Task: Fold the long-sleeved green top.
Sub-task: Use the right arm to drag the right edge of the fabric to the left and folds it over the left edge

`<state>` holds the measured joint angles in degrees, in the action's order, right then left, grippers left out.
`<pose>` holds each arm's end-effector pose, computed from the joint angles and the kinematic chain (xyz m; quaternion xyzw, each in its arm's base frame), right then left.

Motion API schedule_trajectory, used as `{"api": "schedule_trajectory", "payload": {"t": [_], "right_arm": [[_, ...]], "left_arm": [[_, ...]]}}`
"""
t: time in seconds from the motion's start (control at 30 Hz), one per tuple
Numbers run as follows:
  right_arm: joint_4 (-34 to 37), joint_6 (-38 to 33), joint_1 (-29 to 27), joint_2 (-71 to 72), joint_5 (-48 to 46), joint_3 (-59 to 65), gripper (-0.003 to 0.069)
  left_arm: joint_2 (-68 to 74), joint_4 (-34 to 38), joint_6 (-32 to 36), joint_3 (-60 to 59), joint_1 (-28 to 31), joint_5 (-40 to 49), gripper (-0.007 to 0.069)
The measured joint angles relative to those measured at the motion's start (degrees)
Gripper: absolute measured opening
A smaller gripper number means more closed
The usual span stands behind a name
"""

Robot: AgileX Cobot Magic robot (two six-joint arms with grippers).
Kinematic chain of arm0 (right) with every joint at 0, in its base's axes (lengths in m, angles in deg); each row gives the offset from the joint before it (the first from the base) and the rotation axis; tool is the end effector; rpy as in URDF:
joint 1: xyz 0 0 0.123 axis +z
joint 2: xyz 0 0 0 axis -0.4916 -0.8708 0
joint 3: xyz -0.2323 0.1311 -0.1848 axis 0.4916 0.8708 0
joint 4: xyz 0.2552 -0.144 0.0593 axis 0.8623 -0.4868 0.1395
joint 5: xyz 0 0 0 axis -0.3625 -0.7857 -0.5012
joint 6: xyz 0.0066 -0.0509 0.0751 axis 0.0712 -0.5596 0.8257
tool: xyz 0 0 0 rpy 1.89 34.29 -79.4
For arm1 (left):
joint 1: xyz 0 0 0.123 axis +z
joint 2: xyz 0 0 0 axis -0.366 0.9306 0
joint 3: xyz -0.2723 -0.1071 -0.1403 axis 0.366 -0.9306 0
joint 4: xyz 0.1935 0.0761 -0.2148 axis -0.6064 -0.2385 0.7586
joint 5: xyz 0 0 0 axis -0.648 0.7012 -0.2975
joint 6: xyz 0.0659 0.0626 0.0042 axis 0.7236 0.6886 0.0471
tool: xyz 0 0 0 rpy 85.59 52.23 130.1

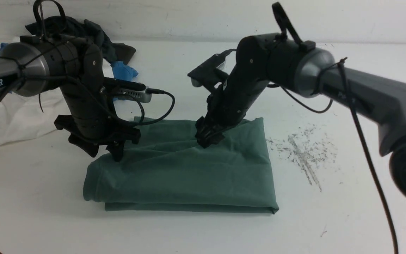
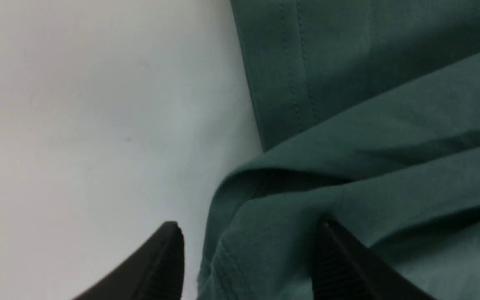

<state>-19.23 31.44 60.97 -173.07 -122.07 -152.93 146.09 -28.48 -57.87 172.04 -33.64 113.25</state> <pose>0.4763 0.3099 0.2089 -0.4596 0.8679 0.0948 0.1630 0.4494 -0.0952 0.2106 0.0863 0.9933 0.0001 0.0773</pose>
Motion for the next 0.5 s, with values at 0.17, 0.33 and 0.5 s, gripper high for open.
{"api": "schedule_trajectory", "payload": {"t": [0.17,0.33,0.5], "right_arm": [[-3.5,-2.1,1.2,-2.1,1.7,-0.1,0.0451],[-6.6,-2.1,1.7,-2.4,1.7,-0.2,0.0382],[-8.3,-0.3,1.7,-2.4,1.8,-0.2,0.0133]], "left_arm": [[0.0,0.0,0.0,0.0,0.0,0.0,0.0255],[0.0,0.3,0.0,0.0,0.0,0.6,0.0050],[0.0,0.5,0.0,0.0,0.0,1.1,0.0016]]}}
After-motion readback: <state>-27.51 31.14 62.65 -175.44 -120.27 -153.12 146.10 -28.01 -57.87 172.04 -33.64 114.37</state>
